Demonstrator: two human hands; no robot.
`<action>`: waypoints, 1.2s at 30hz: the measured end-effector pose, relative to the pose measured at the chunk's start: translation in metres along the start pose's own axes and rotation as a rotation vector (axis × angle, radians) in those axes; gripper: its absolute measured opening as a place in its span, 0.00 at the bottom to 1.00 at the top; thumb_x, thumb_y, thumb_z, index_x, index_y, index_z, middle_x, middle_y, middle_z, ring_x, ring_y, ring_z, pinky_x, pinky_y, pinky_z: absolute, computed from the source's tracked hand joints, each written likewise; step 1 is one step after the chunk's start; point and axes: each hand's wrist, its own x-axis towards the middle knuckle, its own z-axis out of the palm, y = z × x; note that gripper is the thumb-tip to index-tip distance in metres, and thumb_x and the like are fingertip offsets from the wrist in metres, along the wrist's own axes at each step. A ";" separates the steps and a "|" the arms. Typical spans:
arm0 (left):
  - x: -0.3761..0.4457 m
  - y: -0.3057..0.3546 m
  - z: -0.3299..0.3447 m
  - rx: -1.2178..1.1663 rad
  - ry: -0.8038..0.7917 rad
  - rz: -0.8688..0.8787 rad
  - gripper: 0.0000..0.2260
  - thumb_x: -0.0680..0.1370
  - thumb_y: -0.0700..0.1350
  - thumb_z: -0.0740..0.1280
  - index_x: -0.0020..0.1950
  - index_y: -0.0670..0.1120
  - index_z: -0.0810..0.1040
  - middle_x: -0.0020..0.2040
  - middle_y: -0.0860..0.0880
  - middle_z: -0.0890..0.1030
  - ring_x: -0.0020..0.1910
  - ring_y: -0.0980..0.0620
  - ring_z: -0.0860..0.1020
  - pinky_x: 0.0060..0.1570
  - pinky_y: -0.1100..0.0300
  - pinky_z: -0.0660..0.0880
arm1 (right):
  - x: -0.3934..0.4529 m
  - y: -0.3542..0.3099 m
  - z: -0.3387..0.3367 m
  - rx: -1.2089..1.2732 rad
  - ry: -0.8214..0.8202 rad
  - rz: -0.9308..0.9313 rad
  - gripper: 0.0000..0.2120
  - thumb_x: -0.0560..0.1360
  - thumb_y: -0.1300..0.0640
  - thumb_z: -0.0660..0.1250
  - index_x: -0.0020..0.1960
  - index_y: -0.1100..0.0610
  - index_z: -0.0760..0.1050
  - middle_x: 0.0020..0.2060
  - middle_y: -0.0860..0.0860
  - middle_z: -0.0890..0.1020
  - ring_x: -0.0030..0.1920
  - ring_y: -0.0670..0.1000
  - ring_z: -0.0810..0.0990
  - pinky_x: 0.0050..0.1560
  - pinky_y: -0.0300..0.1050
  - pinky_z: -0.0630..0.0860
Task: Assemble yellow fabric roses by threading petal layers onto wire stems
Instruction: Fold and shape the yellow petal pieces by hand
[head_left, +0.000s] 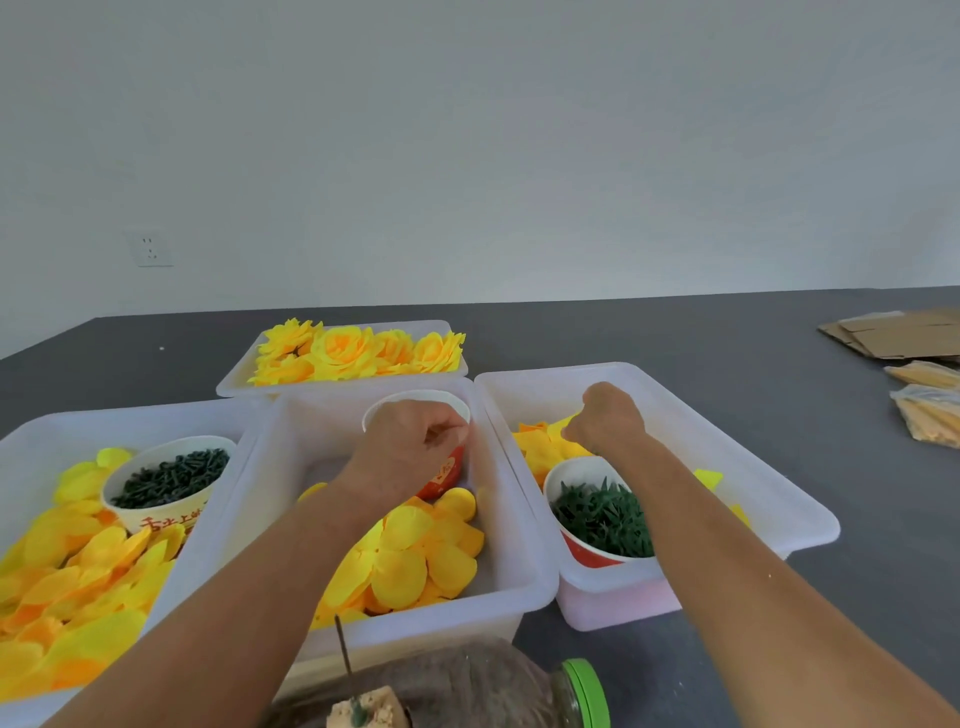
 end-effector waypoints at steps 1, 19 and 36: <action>0.000 -0.001 0.000 -0.004 0.000 -0.002 0.07 0.77 0.38 0.65 0.49 0.41 0.83 0.46 0.45 0.83 0.47 0.48 0.78 0.48 0.62 0.71 | 0.000 0.001 0.002 0.002 -0.008 0.003 0.04 0.71 0.66 0.66 0.44 0.62 0.70 0.38 0.52 0.73 0.37 0.52 0.72 0.33 0.40 0.67; -0.003 -0.009 0.002 0.092 -0.026 -0.057 0.08 0.78 0.43 0.64 0.51 0.42 0.82 0.49 0.45 0.83 0.48 0.48 0.78 0.53 0.57 0.73 | 0.000 0.012 -0.006 0.570 0.252 0.034 0.11 0.75 0.56 0.66 0.36 0.57 0.69 0.34 0.55 0.74 0.40 0.57 0.75 0.46 0.52 0.74; -0.002 -0.009 0.002 0.095 -0.035 -0.064 0.09 0.78 0.43 0.64 0.48 0.42 0.82 0.46 0.45 0.83 0.46 0.48 0.78 0.51 0.56 0.74 | 0.002 0.016 -0.015 1.020 0.250 0.373 0.17 0.69 0.65 0.68 0.29 0.56 0.62 0.25 0.53 0.66 0.27 0.52 0.63 0.30 0.45 0.62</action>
